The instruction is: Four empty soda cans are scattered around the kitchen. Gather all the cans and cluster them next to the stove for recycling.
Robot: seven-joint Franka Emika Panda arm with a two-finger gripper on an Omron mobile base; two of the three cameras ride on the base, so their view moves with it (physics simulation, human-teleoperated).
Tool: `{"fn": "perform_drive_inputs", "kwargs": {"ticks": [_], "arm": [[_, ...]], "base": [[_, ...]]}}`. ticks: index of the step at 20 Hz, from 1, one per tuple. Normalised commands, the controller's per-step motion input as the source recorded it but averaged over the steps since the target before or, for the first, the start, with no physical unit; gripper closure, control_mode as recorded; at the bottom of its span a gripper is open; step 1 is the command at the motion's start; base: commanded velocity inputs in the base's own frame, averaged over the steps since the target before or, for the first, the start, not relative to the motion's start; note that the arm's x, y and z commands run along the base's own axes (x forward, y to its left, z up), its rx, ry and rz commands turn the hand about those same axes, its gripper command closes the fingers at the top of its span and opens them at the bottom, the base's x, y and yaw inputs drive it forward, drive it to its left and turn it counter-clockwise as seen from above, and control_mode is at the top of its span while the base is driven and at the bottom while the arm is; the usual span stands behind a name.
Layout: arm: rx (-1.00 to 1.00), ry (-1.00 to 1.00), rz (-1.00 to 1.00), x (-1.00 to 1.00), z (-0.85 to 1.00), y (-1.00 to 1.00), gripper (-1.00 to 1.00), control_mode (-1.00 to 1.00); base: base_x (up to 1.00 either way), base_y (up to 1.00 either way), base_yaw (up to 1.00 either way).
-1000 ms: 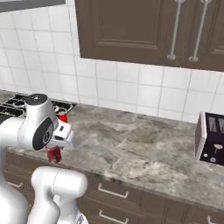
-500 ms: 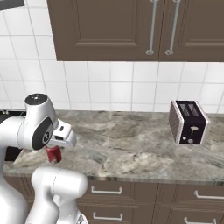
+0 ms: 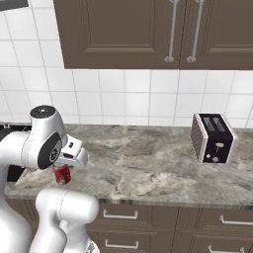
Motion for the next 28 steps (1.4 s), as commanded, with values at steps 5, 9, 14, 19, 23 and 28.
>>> {"fn": "perform_drive_inputs", "kwargs": {"ticks": [5, 9, 14, 19, 23, 28], "arm": [[0.00, 0.00, 0.00, 0.00, 0.00, 0.00, 1.00, 1.00], [0.00, 0.00, 0.00, 0.60, -0.06, 0.28, 1.00, -1.00], [0.00, 0.00, -0.02, 0.79, -0.06, 0.77, 1.00, -1.00], [-0.01, 0.01, -0.03, 0.33, -0.02, 0.33, 1.00, -1.00], [0.00, 0.00, -0.02, 0.42, 0.00, 0.03, 1.00, -1.00], [0.00, 0.00, -0.01, 0.52, -0.01, 0.00, 1.00, -1.00]], "base": [[0.00, 0.00, 0.00], [0.00, 0.00, 0.00], [0.00, 0.00, 0.00], [0.00, 0.00, 0.00], [0.00, 0.00, 0.00], [0.00, 0.00, 0.00]]}}
